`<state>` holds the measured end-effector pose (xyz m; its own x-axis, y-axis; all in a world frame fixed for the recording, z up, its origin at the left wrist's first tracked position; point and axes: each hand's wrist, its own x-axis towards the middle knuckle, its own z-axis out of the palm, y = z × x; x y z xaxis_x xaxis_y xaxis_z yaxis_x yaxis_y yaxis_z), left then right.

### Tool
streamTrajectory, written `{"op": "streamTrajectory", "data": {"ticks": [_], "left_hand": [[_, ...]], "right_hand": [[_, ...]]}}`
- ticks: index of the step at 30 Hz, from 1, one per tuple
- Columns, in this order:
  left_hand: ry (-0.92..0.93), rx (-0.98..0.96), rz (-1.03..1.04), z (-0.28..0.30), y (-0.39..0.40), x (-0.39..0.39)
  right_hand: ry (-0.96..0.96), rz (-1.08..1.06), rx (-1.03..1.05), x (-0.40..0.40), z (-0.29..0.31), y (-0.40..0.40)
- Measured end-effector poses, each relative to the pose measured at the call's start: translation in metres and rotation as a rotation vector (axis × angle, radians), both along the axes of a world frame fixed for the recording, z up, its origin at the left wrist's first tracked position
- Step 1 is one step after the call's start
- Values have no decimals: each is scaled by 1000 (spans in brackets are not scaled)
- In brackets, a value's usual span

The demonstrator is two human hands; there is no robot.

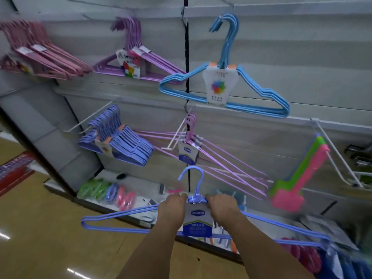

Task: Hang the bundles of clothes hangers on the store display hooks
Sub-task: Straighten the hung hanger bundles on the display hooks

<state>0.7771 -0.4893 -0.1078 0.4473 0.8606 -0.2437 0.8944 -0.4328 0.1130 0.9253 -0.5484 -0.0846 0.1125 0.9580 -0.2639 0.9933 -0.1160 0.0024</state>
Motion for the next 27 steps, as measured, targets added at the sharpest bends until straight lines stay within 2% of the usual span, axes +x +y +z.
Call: {"op": "streamTrajectory", "data": {"ticks": [5,9,20,27], "left_hand": [[-45,4,24,-10,43,15],[-111,-72,24,-22,66,26],[-126,-265,-182,-30,121,68],[-135,-316,-313,-36,155,65]], "right_hand": [[10,-63,-2,20,-2,38],[-4,-152,-10,36,-5,54],[-79,-384,-14,60,-15,77],[-149,-522,20,56,-15,101]]}}
